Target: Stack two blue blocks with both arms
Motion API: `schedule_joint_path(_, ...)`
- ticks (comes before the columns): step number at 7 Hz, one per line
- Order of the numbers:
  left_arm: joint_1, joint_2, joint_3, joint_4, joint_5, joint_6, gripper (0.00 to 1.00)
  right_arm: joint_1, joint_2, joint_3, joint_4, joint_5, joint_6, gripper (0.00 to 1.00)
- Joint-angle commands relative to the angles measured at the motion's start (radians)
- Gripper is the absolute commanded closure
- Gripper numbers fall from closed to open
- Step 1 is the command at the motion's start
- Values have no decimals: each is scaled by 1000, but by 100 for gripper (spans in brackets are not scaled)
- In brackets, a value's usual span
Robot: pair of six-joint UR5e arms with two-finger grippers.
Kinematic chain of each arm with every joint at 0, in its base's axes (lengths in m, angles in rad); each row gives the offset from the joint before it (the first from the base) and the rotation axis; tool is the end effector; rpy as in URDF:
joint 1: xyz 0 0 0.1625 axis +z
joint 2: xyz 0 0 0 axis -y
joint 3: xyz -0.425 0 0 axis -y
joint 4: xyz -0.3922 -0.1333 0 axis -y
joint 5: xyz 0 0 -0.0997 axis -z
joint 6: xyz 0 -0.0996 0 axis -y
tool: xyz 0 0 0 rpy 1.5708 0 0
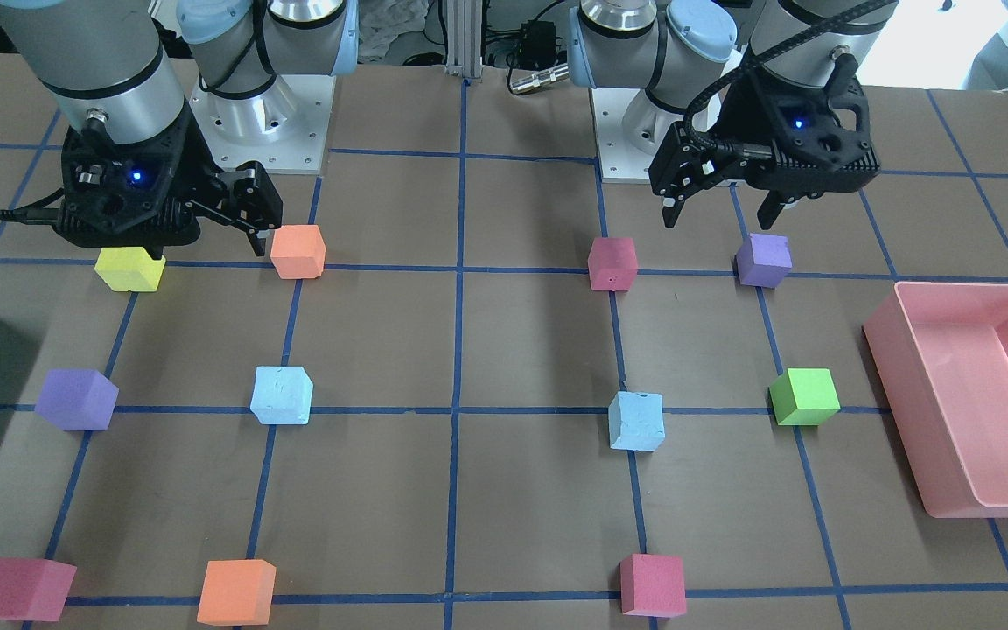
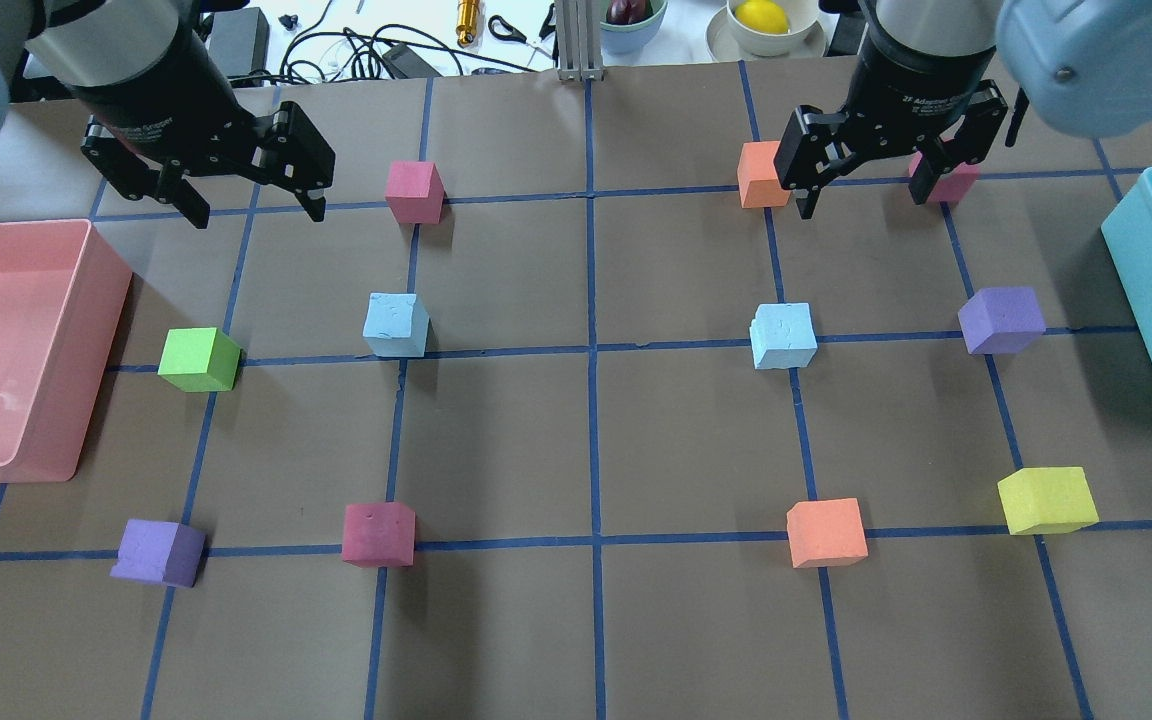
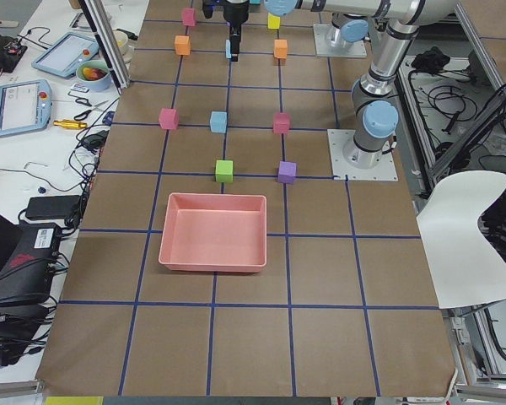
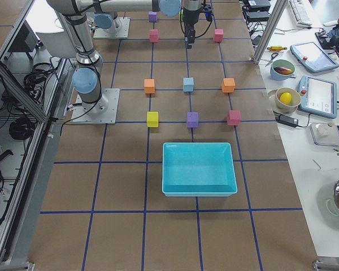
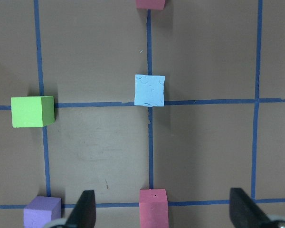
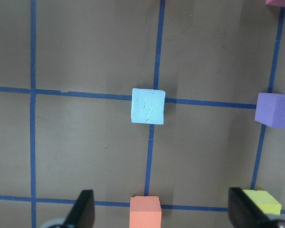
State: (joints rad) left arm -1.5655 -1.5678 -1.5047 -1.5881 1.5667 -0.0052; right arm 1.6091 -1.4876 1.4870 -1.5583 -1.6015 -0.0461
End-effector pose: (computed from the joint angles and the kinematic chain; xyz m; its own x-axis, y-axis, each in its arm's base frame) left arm -0.1311 -0.4954 0.5203 -0.9999 -0.0103 0.0044 -0.0105 0.9986 -0.0517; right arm 0.1503 -0.5207 0.4855 -0.9960 -0.0846 0.0301 -0.0843 0.9964 0.0133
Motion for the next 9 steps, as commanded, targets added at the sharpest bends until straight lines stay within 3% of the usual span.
schedule_joint_path(1, -1, 2, -2, 3, -8, 1, 0, 0, 0, -1, 0, 0, 0, 0)
schedule_joint_path(6, 1, -3, -5, 2, 1, 7, 0, 0, -2, 2, 1, 2, 5, 0)
schedule_joint_path(9, 5, -105, 3, 61, -11, -10, 0, 2, 3, 30, 0, 2, 5, 0)
